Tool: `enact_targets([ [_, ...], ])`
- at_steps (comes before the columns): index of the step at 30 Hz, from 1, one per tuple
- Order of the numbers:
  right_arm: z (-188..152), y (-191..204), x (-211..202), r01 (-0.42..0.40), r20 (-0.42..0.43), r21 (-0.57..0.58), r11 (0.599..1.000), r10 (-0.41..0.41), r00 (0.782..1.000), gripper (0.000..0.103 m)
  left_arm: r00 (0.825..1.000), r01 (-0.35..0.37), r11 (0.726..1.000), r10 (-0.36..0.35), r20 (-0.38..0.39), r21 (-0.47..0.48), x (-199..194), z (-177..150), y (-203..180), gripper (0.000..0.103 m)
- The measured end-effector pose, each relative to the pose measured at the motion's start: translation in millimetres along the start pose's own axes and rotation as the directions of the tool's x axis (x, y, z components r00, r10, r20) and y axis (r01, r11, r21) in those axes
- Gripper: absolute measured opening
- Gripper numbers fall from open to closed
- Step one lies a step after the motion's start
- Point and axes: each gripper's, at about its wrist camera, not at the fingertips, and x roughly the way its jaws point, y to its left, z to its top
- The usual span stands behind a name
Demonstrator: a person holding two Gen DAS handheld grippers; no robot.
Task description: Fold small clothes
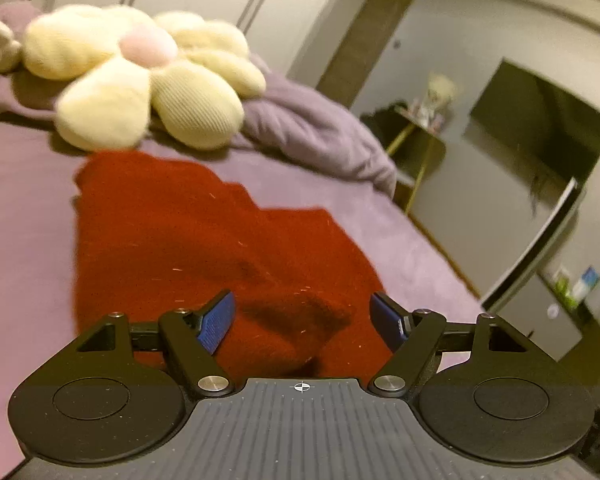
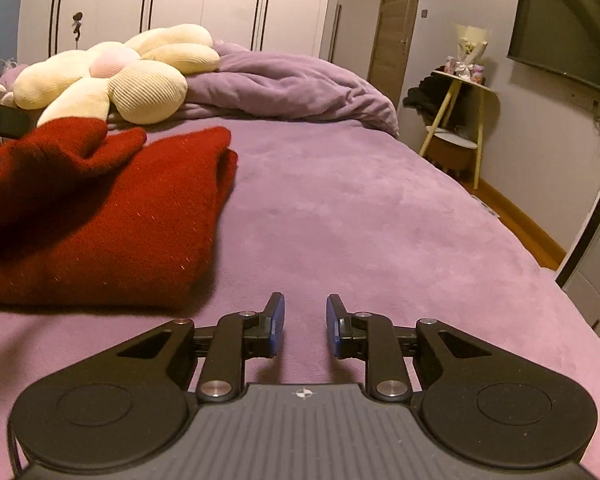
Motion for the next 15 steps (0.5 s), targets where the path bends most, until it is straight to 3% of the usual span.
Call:
enact_targets([
  [3, 16.3, 3.8, -2.8, -0.044, 0.033, 0.013, 0.999, 0.044, 0.999, 0.022, 0.994, -0.093, 0.995, 0.095, 0.046, -0.036, -19.1, 0.3, 16.4, 0.081],
  [6, 44.7, 14.1, -2.9, -0.19, 0.079, 0.061, 0.98, 0.185, 0.98, 0.027, 0.981, -0.183, 0.977, 0.188, 0.038, -0.107, -29.8, -2.5, 40.9, 0.081],
  [8, 67.8, 26.0, 1.7, -0.35, 0.091, 0.096, 0.932, 0.342, 0.935, 0.04, 0.971, -0.238, 0.958, 0.241, 0.0, -0.163, -29.8, -3.4, 57.9, 0.081],
  [9, 78.8, 33.5, 7.1, -0.433, 0.083, 0.107, 0.895, 0.426, 0.901, 0.058, 0.968, -0.25, 0.951, 0.251, -0.018, -0.183, -29.9, -4.2, 65.1, 0.081],
  [10, 88.0, 41.4, 13.9, -0.505, 0.071, 0.113, 0.856, 0.5, 0.863, 0.069, 0.966, -0.258, 0.946, 0.256, -0.034, -0.195, -29.4, -4.9, 70.3, 0.081],
  [12, 103.5, 57.5, 25.6, -0.576, 0.079, 0.115, 0.809, 0.571, 0.817, 0.07, 0.965, -0.263, 0.947, 0.258, -0.051, -0.186, -26.0, -5.5, 74.5, 0.084],
  [13, 109.6, 64.9, 32.7, -0.599, 0.065, 0.11, 0.793, 0.595, 0.801, 0.076, 0.963, -0.269, 0.947, 0.263, -0.055, -0.177, -29.0, -5.0, 75.4, 0.086],
  [15, 118.9, 80.7, 56.0, -0.654, -0.023, 0.123, 0.746, 0.661, 0.75, 0.077, 0.958, -0.286, 0.946, 0.278, -0.071, -0.154, -23.4, -4.5, 75.1, 0.086],
])
